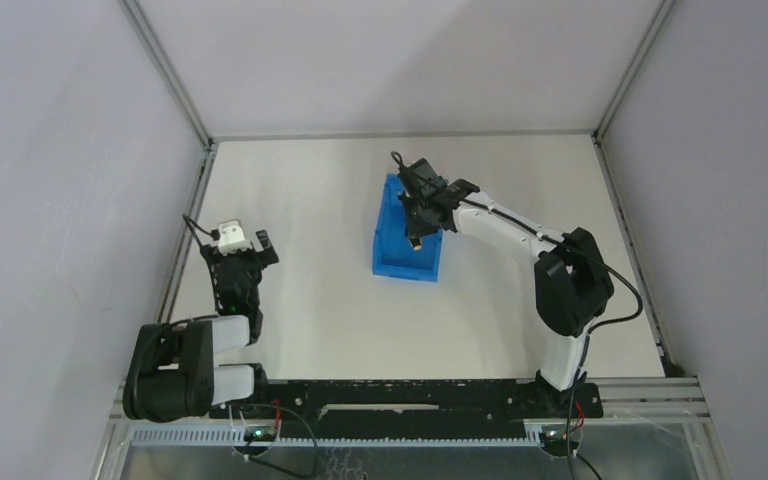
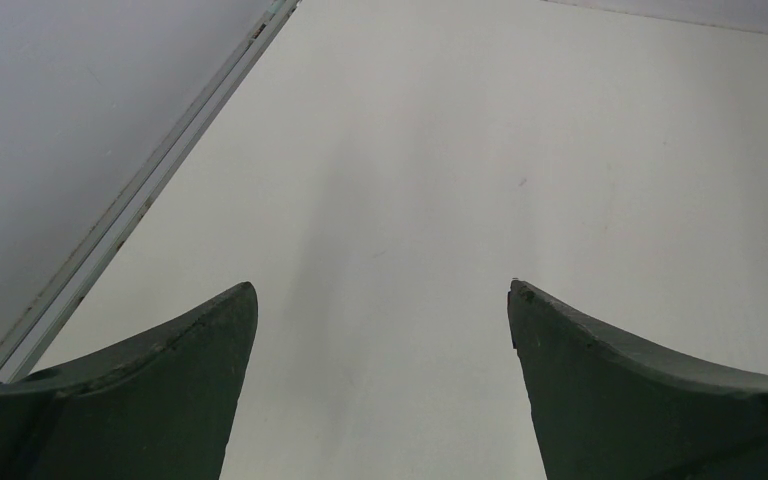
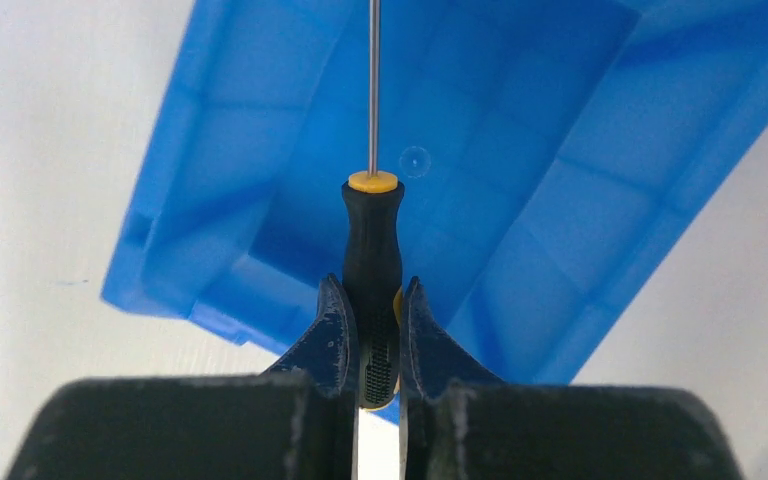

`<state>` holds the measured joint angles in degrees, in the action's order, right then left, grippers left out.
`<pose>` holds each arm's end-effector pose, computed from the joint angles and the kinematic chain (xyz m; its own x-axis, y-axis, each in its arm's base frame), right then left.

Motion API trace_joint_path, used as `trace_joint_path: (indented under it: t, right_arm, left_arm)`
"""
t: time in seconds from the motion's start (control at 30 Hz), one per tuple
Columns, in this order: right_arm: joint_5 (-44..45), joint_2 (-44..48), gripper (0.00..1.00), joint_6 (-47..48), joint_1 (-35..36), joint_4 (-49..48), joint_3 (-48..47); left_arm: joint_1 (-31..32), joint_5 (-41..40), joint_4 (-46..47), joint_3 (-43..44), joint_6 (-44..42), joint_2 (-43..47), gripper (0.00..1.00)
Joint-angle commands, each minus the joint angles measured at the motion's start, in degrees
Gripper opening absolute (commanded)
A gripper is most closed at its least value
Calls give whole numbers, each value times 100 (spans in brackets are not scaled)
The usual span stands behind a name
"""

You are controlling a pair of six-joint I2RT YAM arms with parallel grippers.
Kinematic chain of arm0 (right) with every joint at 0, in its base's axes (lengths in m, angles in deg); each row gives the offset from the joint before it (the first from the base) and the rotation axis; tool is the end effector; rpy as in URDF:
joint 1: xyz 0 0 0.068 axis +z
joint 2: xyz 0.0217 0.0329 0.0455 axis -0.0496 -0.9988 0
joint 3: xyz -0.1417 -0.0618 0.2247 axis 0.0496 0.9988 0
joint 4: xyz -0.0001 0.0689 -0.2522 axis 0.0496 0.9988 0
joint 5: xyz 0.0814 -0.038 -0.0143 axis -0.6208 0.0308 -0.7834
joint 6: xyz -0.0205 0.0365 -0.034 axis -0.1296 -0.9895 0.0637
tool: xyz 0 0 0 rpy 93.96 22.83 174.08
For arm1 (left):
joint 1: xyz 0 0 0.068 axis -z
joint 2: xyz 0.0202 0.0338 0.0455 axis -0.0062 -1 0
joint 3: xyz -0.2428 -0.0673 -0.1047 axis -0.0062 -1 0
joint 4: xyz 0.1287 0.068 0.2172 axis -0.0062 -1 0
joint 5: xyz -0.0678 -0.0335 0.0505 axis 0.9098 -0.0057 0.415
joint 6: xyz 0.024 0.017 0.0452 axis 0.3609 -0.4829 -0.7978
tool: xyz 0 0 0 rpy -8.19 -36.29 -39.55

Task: Put the screwdriver in the bin

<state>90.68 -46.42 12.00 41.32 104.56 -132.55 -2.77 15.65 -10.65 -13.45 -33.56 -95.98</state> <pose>0.3145 0.2449 0.2565 -0.7923 -0.2621 -0.5510 -0.3550 0.9325 0.0668 0.2109 0.0170 0.1618 -0.0876 -0.0369 -0.9955 -0.2691 0.9630 -0.0120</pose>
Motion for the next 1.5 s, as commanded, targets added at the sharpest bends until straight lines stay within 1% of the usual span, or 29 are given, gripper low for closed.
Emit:
trace_joint_path:
  t: [0.0,0.07,0.13,0.23,0.27,0.3,0.33,0.4,0.53,0.63,0.8,0.87,0.93,1.03,1.07,1.13,1.2,1.33,1.4,1.47]
  right_arm:
    - [133,-86,8,6,55,-545,175]
    - [266,-147,10,-118,70,-552,179]
    - [517,-222,16,-248,76,-579,190]
    - [694,-407,19,-359,79,-587,161]
    - [664,-456,22,-382,92,-624,162]
    - [644,-481,28,-422,96,-657,162]
    - [641,-502,32,-433,110,-683,154]
    - [681,-489,37,-450,143,-691,96]
    - [697,-330,46,-325,201,-647,-137]
    - [748,-234,53,-262,252,-418,-439]
    - [1006,240,63,-252,309,-258,-627]
    - [1173,519,71,-201,302,-238,-562]
    - [1464,816,82,-119,285,-156,-434]
    - [1915,1424,96,-22,135,-100,-14]
    - [1927,1617,99,-26,15,-62,164]
    - [1676,2046,100,-62,-361,1,543]
    - [1424,2461,99,-122,-891,17,941]
    - [1240,3243,100,-106,-2219,-93,1596]
    - [760,3545,100,-148,-2968,-101,1759]
    - [257,3649,100,101,-3598,-64,1805]
  left_arm:
    - [-24,55,201,228,-64,68,100]
    - [-25,58,201,222,-64,65,100]
    - [-28,56,201,221,-64,66,100]
    - [-23,52,201,226,-64,66,100]
    - [-26,53,201,223,-64,67,100]
    - [-23,55,201,224,-64,64,100]
    - [-22,54,201,226,-64,64,100]
    - [-22,54,201,221,-64,64,100]
    - [-28,55,201,224,-64,64,100]
    - [-25,55,201,223,-68,67,100]
    - [-26,60,201,227,-64,64,100]
    - [-30,59,201,221,-64,64,100]
    - [-26,55,201,226,-64,69,100]
    - [-28,54,201,226,-64,68,100]
    - [-31,53,201,222,-64,66,100]
    - [-27,53,201,226,-64,64,100]
    - [-23,58,201,221,-64,64,100]
    - [-21,52,201,221,-64,64,100]
    - [-23,54,201,227,-64,70,100]
    - [-24,58,201,226,-64,66,100]
